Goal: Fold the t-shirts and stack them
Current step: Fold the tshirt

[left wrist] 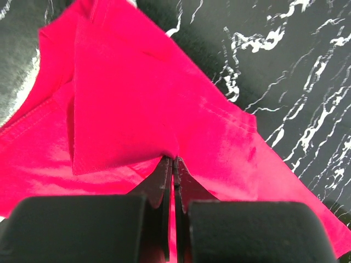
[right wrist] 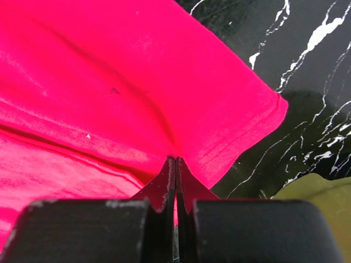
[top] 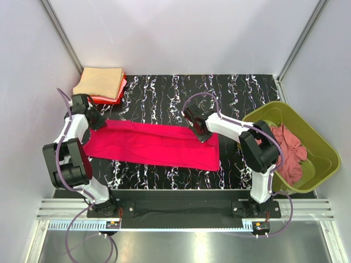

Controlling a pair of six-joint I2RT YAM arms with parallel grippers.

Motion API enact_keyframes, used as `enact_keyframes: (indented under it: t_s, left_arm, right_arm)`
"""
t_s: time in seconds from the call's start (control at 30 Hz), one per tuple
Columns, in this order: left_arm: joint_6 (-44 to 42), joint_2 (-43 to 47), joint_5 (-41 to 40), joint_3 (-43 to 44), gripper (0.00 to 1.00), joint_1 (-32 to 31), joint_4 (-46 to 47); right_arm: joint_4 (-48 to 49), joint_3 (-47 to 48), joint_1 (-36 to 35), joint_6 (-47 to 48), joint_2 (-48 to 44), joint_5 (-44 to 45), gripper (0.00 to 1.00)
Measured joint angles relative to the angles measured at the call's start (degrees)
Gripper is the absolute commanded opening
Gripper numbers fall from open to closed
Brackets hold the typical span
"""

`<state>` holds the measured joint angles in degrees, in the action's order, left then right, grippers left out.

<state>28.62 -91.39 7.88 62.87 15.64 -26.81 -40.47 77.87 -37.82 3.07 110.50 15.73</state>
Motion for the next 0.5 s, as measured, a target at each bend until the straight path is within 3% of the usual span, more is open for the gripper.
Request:
enact_keyframes:
  t_s: [0.23,0.5]
  left_arm:
    - [-1.4,3.6,-0.7,0.8,0.0,-0.8,-2.3]
    - [-1.9,3.8,-1.3,-5.9,0.0,-0.8,-2.3]
  right_arm:
    - [-1.2,0.0,0.0,-0.2,-0.8,0.2,0.0]
    - [-1.5,-1.5,0.0,-1.3,-1.5,-0.8,0.0]
